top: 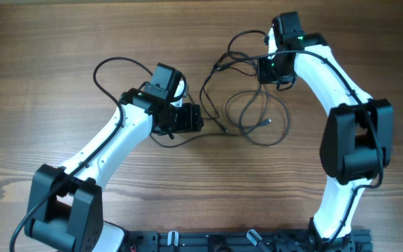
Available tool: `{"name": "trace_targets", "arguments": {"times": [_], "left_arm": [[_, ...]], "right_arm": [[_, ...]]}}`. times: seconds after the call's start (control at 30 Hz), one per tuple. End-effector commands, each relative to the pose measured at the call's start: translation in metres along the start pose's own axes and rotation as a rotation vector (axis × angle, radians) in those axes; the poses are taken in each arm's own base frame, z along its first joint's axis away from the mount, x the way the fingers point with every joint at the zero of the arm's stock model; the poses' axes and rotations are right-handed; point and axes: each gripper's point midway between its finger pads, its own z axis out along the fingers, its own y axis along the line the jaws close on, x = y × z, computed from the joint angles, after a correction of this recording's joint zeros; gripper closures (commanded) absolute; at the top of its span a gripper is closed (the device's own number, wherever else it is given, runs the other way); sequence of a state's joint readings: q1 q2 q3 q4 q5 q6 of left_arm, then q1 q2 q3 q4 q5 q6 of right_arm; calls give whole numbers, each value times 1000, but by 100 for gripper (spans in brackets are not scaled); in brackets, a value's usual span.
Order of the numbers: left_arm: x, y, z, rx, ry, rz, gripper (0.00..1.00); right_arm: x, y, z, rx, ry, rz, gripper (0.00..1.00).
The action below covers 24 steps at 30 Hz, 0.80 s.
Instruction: Untangle cables
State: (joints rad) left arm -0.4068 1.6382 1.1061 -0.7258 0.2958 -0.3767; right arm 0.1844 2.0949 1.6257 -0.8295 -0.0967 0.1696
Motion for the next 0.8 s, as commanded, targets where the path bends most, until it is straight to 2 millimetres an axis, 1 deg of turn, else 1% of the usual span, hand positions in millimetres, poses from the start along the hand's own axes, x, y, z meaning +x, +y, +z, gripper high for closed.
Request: {"name": "trace_targets", "arguments": {"times": [0.0, 0.23, 0.33, 0.4, 0.43, 0.5, 0.53, 0.6, 0.63, 0.7, 0.73, 0.77], "left_arm": [[-1, 1, 1, -9, 0, -5, 23], [-1, 1, 1, -9, 0, -5, 23], [0, 1, 1, -11, 4, -6, 23], [0, 1, 1, -12, 5, -7, 23], [0, 1, 1, -12, 5, -7, 23], [0, 1, 1, -12, 5, -7, 23], [0, 1, 1, -12, 5, -6, 23], [0, 1, 1, -12, 6, -7, 23], [0, 1, 1, -12, 5, -6, 23], [0, 2, 1, -12, 5, -6, 23], [0, 2, 1, -12, 5, -6, 23], [0, 1, 1, -12, 5, -6, 23]], "right_arm": [[9, -1, 22, -9, 47, -8, 67], [15, -4, 39, -3, 79, -4, 67], [24, -6, 50, 3, 116, 0, 67], [27, -7, 53, 5, 132, 2, 68], [28, -7, 53, 5, 134, 2, 74], [29, -3, 53, -18, 139, 4, 94], [30, 1, 53, -42, 148, 6, 96], [37, 16, 49, -128, 179, 15, 96], [39, 27, 44, -193, 194, 18, 96], [41, 58, 20, -379, 200, -17, 96], [40, 70, 8, -452, 193, -29, 96], [37, 89, -17, -569, 169, -72, 96]]}}
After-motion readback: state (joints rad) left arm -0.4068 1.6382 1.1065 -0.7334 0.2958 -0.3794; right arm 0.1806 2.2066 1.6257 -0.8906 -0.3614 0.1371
